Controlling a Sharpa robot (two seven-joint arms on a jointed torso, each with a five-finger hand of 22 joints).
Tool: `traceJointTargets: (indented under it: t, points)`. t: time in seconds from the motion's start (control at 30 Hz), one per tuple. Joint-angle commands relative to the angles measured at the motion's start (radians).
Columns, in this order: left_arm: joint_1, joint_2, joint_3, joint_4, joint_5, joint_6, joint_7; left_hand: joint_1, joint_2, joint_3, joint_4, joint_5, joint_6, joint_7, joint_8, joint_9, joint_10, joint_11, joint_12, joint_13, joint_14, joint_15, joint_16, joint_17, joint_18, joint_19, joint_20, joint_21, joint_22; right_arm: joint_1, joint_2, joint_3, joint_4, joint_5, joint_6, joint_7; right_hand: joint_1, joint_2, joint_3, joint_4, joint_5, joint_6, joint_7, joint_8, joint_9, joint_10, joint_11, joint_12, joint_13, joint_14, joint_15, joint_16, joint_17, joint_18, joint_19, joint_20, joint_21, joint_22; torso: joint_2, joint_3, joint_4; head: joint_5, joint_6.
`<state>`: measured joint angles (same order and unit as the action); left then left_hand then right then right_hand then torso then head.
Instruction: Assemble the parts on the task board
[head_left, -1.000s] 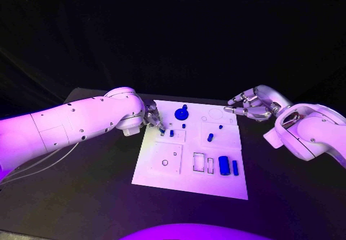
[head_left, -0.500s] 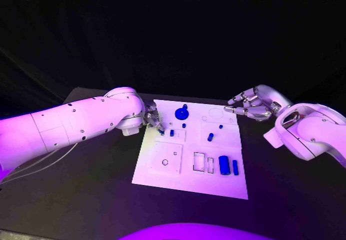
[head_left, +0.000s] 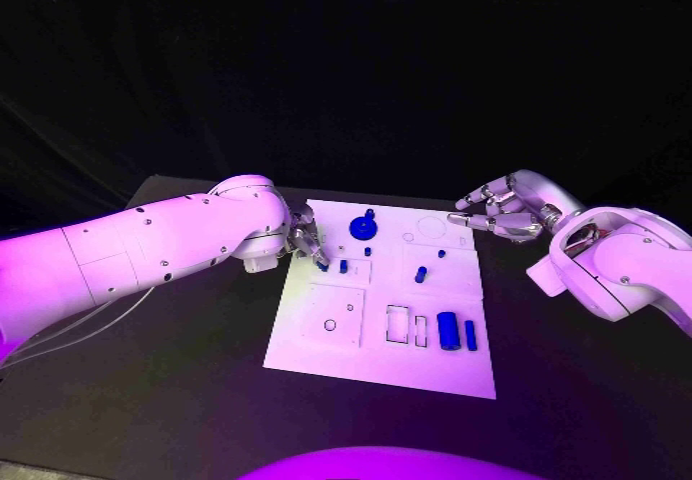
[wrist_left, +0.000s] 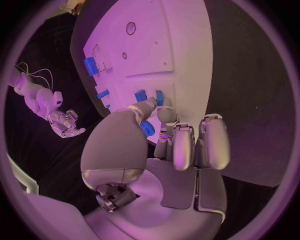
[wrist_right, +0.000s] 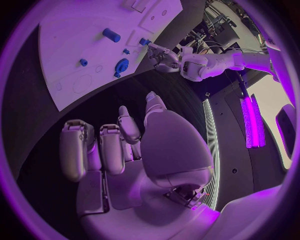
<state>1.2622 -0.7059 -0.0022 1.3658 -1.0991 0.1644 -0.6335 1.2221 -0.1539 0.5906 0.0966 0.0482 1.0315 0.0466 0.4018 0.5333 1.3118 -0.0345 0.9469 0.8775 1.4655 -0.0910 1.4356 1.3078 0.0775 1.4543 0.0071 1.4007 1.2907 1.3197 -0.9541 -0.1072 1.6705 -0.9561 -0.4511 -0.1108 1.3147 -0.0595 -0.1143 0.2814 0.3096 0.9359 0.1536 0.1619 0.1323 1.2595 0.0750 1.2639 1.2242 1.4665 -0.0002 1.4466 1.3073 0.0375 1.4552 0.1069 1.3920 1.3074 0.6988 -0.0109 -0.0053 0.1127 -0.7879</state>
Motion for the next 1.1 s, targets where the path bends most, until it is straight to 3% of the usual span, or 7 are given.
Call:
traceJointTargets:
  t: [0.03,1.1]
  points:
    - [-0.001,0.002,-0.001,0.003,0.011,0.027,-0.001,-0.004,0.007,0.009,-0.004,0.003,0.022,-0.013,0.004,0.001,0.006,-0.003,0.007,0.001,0.065,-0.004,-0.004,0.116,-0.017,0.008,0.0,0.004,0.001,-0.001,0.0,0.0,0.0,-0.005,0.01,0.007,0.0,0.009,-0.008,-0.001,0.003,0.005,-0.001,0.003,0.001,0.001,-0.004,-0.001,0.0,0.052,-0.004,-0.005,0.054,0.011,-0.001,-0.003,-0.003,0.143,0.0,-0.0004,-0.0001,-0.005,-0.003]
    - [-0.001,0.026,-0.002,-0.015,-0.016,0.071,-0.025,-0.071,-0.009,-0.021,0.023,0.003,0.047,-0.021,0.017,0.002,0.027,-0.01,0.027,0.02,0.065,-0.01,-0.003,0.117,-0.02,0.014,-0.001,0.012,0.014,-0.001,0.0,0.0,0.001,-0.005,0.01,0.006,0.0,0.009,-0.009,0.0,0.004,0.005,-0.001,0.004,0.001,0.002,-0.004,0.0,0.0,0.052,-0.004,-0.006,0.053,0.011,-0.001,-0.003,-0.005,0.142,0.001,0.0001,-0.0015,-0.002,-0.008]
